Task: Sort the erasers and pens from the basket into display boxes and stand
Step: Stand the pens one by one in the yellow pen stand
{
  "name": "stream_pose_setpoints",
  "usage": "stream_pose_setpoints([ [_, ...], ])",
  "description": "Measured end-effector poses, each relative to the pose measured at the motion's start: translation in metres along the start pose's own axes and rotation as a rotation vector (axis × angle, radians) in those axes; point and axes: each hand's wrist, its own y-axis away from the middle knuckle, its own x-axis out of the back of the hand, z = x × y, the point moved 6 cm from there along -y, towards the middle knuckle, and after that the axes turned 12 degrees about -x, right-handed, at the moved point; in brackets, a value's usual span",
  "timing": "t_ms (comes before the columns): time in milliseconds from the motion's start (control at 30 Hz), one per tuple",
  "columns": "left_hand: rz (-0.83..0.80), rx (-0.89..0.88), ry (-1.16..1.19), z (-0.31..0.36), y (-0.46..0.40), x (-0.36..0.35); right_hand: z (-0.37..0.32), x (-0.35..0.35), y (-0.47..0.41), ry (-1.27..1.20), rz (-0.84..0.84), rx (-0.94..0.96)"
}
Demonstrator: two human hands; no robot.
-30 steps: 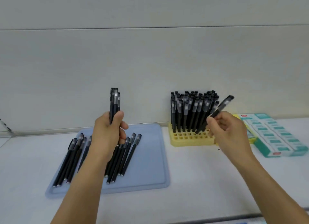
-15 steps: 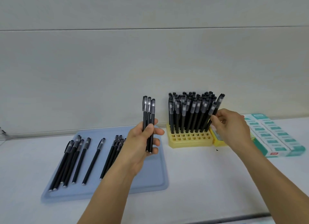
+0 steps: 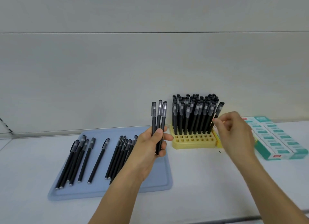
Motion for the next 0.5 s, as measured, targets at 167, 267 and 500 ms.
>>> stream_pose_setpoints([
  [167, -0.135, -0.051, -0.067, 0.002, 0.003, -0.017, -0.068, -0.044, 0.049, -0.373, -0.516, 0.074],
  [267, -0.089, -0.059, -0.069, 0.001, 0.004, -0.012, -0.075, -0.045, 0.04, -0.38, -0.443, 0.118],
  [500, 0.123, -0.032, 0.013, -0.003, 0.009, 0.023, -0.049, -0.048, 0.013, -0.136, -0.229, 0.164],
])
